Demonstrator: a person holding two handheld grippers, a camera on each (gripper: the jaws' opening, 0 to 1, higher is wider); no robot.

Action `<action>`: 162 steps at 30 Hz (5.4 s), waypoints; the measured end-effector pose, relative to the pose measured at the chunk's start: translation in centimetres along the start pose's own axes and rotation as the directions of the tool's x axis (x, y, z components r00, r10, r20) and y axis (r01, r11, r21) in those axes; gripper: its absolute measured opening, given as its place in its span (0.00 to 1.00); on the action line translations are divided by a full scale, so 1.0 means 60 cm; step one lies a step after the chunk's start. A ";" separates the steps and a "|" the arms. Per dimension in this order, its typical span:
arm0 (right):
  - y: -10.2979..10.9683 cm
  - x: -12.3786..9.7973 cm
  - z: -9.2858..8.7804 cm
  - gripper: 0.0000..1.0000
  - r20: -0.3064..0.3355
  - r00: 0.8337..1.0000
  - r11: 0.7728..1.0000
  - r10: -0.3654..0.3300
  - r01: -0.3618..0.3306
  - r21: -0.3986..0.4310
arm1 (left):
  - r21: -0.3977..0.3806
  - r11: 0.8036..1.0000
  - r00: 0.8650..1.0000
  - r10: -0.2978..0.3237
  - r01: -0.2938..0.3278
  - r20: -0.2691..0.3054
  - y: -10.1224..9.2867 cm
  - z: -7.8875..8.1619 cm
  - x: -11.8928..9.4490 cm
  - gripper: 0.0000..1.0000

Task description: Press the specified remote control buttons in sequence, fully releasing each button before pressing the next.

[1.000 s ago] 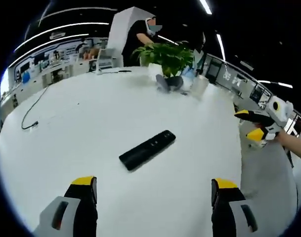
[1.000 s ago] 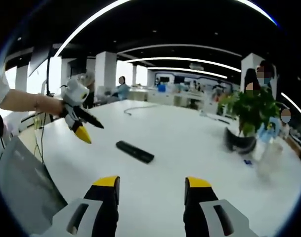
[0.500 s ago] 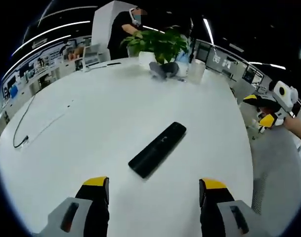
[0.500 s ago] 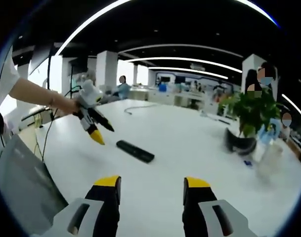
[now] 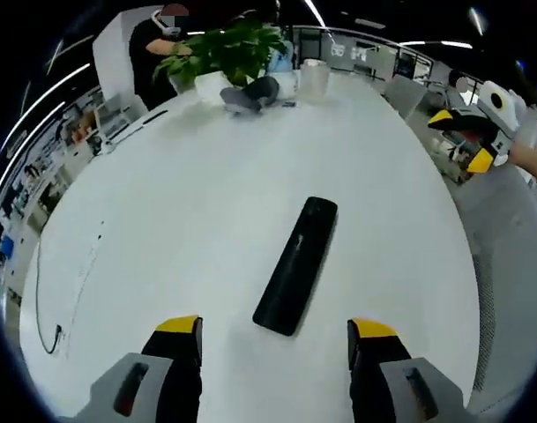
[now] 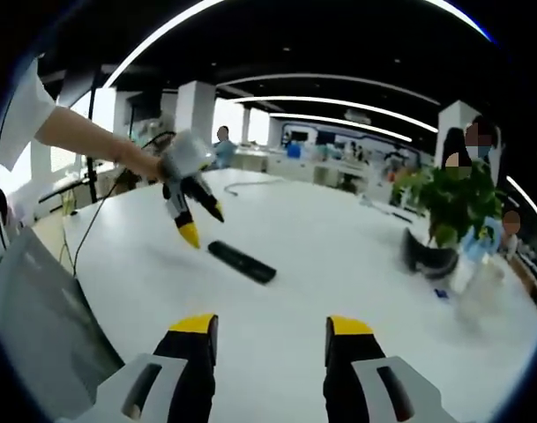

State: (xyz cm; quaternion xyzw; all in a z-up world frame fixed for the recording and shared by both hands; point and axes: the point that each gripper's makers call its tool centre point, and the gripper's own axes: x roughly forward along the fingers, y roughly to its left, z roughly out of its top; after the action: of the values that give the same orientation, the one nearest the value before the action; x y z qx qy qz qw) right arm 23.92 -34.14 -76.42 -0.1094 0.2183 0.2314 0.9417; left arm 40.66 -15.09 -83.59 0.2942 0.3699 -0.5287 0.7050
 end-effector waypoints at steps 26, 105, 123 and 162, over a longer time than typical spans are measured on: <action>-0.008 0.001 -0.011 0.48 -0.036 0.999 0.998 -0.039 0.037 -0.054 | 0.035 0.994 0.991 -0.103 0.107 -0.087 -0.017 0.004 0.058 0.58; 0.000 0.005 -0.021 0.46 -0.074 0.997 0.994 -0.025 0.017 -0.107 | 0.219 0.964 0.978 -0.117 0.153 -0.170 -0.103 -0.024 0.050 0.24; 0.002 0.004 -0.023 0.45 -0.080 0.997 0.994 -0.020 0.012 -0.110 | 0.206 0.969 0.975 -0.097 0.138 -0.198 -0.115 -0.027 0.048 0.24; 0.013 0.009 -0.033 0.39 -0.124 0.992 0.988 0.003 -0.022 -0.153 | 0.139 0.987 0.983 -0.059 0.084 -0.177 -0.145 -0.040 0.040 0.24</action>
State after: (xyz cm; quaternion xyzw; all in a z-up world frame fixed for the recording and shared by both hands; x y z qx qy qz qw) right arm 23.28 -33.87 -78.48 -0.1947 0.2580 0.2462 0.9137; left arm 32.16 -16.76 -87.12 0.3760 0.4000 -0.5520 0.6276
